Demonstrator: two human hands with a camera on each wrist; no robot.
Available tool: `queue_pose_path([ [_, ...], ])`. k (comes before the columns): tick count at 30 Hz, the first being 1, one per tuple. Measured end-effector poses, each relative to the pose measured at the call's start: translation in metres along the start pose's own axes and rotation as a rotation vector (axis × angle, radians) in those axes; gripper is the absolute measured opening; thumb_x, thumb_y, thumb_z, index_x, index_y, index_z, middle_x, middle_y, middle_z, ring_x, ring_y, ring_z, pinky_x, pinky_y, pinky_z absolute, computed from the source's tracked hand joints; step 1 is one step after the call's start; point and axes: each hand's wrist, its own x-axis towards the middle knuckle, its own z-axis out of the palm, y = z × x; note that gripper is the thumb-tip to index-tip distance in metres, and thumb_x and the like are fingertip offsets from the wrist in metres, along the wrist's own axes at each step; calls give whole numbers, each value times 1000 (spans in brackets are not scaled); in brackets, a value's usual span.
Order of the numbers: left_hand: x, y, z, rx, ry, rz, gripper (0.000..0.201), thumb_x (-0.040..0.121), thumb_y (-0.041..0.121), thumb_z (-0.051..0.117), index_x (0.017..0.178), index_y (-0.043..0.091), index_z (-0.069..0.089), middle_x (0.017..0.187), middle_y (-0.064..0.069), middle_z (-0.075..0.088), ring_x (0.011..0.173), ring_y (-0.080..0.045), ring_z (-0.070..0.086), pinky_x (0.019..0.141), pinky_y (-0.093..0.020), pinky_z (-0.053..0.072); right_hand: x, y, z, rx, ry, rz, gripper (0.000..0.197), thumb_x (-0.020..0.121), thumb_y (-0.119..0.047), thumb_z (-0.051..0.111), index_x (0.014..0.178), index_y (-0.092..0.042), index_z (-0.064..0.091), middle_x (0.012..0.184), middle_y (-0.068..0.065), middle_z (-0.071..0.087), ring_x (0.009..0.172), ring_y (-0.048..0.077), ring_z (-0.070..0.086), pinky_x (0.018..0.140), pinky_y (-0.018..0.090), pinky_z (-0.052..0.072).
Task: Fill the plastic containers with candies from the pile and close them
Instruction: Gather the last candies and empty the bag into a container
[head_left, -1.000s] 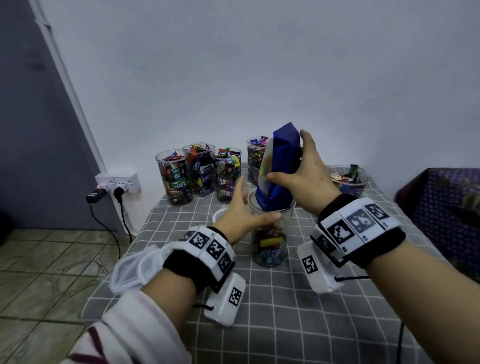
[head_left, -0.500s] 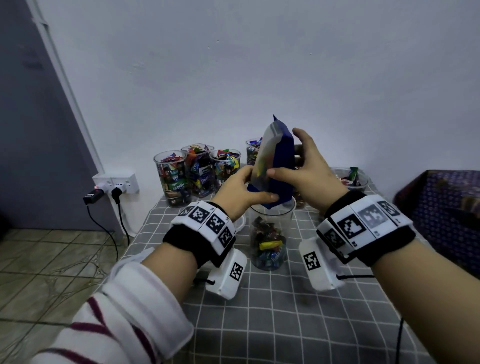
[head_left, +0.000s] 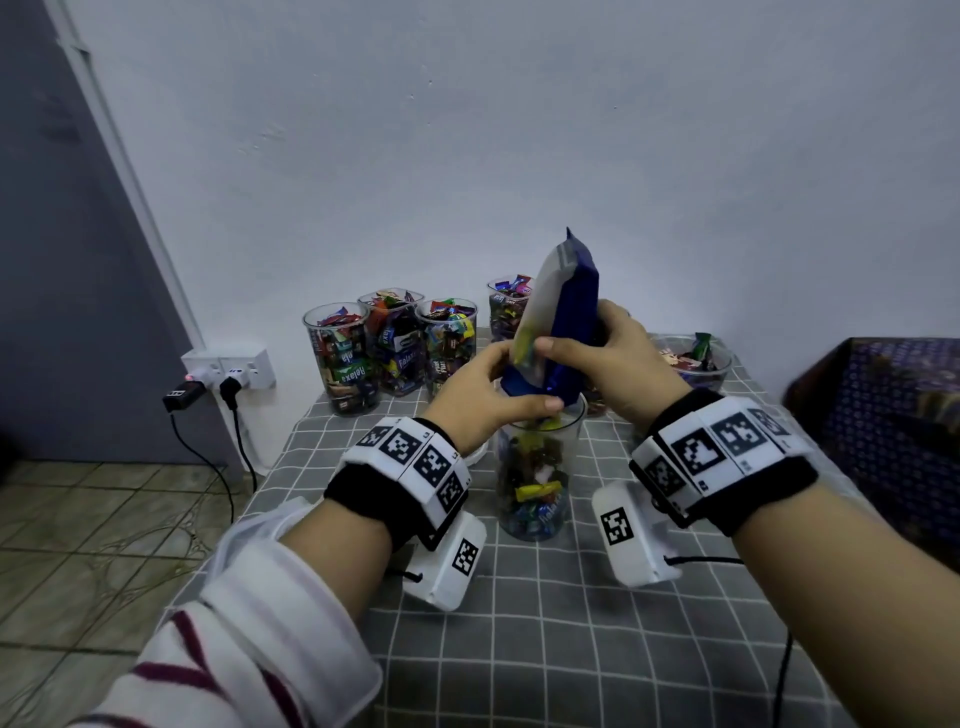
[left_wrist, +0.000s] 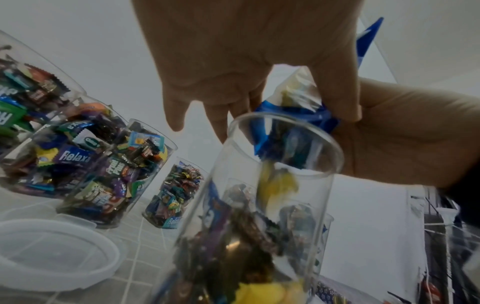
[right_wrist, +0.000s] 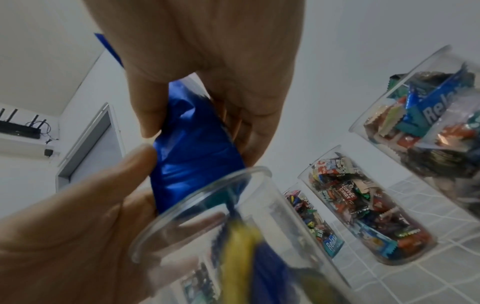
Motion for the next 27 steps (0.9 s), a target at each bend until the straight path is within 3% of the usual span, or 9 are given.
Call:
queue_pose_path([
  [3,-2,-1,2,42,19,4,69,48,46,79,110,25,58,111,1,66,106,-17,62,99,-44,46,1,0,2,-27,2,0,40,79,-18,73,112,-10,52,108,11,63,99,26,61,90,44,51],
  [7,-4,-2,0,62,16,5,66,48,48,78,109,30,57,115,3,65,112,-14,58,102,-42,43,1,-1,4,-26,15,1,40,78,-20,74,109,-12,49,103,7,62,98,24,62,91,45,51],
  [12,-6,-3,-1,51,65,23,55,51,39,80,101,22,61,107,-3,67,106,-17,61,101,-42,44,2,2,6,-48,70,-17,43,74,-25,77,106,-16,49,104,4,63,99,24,61,91,49,49],
  [16,-9,-4,0,153,111,11,63,60,41,81,113,40,48,111,21,57,110,-1,51,101,-28,38,3,4,7,-87,143,-21,45,74,-30,76,104,-18,44,105,3,60,100,24,59,91,49,49],
  [19,-12,-5,5,371,226,33,55,71,43,76,121,32,54,118,13,57,113,-10,51,101,-38,39,2,2,8,-150,186,-32,51,74,-40,75,105,-17,42,104,2,58,99,23,58,89,48,49],
  [22,-13,-9,5,327,232,-7,55,67,50,70,118,32,59,116,12,63,113,-10,54,102,-43,39,0,2,11,-184,163,-27,56,72,-51,72,108,-20,42,103,-2,57,99,20,57,89,45,49],
  [25,-14,-6,3,123,250,-47,50,75,25,76,122,21,59,109,8,63,108,-8,56,103,-40,43,-3,0,11,-55,134,16,69,69,-71,60,114,-20,47,110,1,60,102,19,59,88,44,51],
  [27,-14,-5,1,62,255,-38,40,78,14,73,115,21,59,104,8,63,105,-10,58,102,-40,44,-4,-3,9,62,115,71,62,87,-65,40,119,-13,52,115,6,61,100,19,59,81,38,50],
])
